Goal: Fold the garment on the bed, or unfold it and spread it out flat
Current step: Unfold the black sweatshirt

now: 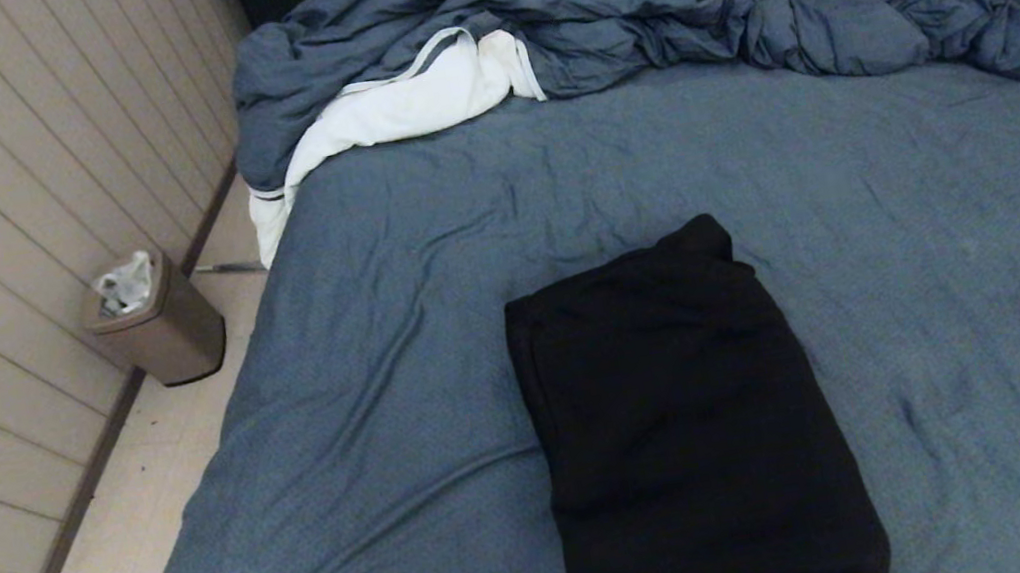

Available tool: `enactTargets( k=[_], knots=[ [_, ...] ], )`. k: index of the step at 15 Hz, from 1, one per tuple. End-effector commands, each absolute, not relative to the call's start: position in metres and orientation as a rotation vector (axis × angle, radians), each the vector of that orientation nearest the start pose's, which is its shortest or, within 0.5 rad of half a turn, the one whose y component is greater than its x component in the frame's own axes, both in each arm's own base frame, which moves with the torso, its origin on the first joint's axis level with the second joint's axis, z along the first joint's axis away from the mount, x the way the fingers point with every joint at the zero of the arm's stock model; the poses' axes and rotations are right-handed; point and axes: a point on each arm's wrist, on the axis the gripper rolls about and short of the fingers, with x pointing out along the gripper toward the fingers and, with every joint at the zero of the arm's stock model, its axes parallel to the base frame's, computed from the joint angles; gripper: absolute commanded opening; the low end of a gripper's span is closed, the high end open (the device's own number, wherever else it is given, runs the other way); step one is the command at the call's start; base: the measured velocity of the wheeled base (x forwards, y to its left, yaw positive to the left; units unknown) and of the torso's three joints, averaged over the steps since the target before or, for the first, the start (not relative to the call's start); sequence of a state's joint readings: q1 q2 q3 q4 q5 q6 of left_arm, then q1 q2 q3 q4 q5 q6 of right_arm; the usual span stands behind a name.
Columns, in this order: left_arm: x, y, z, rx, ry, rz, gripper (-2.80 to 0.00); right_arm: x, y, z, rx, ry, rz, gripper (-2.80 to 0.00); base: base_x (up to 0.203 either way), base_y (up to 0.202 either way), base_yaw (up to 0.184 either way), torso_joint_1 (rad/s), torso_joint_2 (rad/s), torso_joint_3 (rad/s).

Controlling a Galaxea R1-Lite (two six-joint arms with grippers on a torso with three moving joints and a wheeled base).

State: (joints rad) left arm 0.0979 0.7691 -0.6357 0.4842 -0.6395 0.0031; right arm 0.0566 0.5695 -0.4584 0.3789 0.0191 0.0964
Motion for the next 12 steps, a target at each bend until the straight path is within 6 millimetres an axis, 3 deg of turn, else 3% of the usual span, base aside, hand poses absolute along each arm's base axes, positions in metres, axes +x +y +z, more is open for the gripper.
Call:
enactTargets(
  k=[1, 4, 9, 12],
  knots=[
    [0.049, -0.011, 0.197, -0.226, 0.611, -0.583, -2.8, 0.009, 0.001, 0.163, 0.092, 0.454, 0.051, -2.8, 0.0, 0.0, 0.0, 0.0, 0.0, 0.0],
    [0.051, -0.013, 0.192, -0.187, 0.59, -0.587, -2.8, -0.002, 0.0, 0.16, 0.095, 0.429, 0.047, -2.8, 0.0, 0.0, 0.0, 0.0, 0.0, 0.0],
    [0.022, -0.009, 0.168, -0.09, 0.4, -0.411, -2.8, -0.01, 0.001, 0.147, 0.112, 0.4, 0.001, -2.8, 0.0, 0.0, 0.0, 0.0, 0.0, 0.0],
    [0.006, -0.007, 0.138, -0.081, 0.346, -0.291, -2.8, -0.019, 0.003, 0.131, 0.079, 0.364, 0.003, -2.8, 0.0, 0.0, 0.0, 0.0, 0.0, 0.0]
  ],
)
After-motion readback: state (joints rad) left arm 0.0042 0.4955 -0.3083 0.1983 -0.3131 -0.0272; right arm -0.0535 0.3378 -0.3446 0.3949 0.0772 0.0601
